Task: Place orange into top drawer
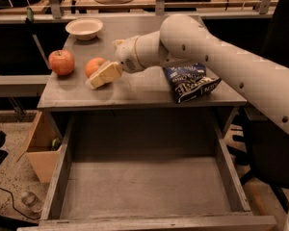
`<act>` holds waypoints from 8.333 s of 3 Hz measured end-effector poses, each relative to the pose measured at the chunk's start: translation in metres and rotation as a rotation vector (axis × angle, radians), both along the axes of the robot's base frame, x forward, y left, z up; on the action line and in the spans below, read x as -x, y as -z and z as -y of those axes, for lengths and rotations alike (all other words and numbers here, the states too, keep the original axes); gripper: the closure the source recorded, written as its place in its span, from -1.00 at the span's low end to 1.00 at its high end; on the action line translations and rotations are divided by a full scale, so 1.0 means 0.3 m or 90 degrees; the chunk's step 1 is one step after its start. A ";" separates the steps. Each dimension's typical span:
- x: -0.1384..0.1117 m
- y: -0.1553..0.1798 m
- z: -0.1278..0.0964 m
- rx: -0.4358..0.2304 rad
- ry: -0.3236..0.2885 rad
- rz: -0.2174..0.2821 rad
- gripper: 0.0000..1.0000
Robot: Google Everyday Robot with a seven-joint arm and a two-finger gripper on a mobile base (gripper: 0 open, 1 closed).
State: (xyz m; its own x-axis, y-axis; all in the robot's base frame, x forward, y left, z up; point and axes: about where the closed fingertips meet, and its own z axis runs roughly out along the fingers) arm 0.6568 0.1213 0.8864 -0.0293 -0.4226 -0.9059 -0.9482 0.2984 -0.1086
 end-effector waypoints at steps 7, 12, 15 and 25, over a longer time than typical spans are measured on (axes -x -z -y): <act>0.027 0.032 -0.077 -0.019 0.001 0.004 1.00; 0.485 0.107 0.052 0.009 0.040 -0.047 1.00; 0.548 0.339 0.091 -0.026 0.032 -0.136 1.00; 0.511 0.845 0.137 -0.044 0.016 -0.154 0.04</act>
Offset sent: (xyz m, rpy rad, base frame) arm -0.0054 0.0197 -0.0182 0.0592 -0.0167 -0.0484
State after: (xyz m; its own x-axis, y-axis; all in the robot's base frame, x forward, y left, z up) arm 0.5036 0.0802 0.6328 -0.2582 -0.3560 -0.8981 -0.9362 0.3218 0.1416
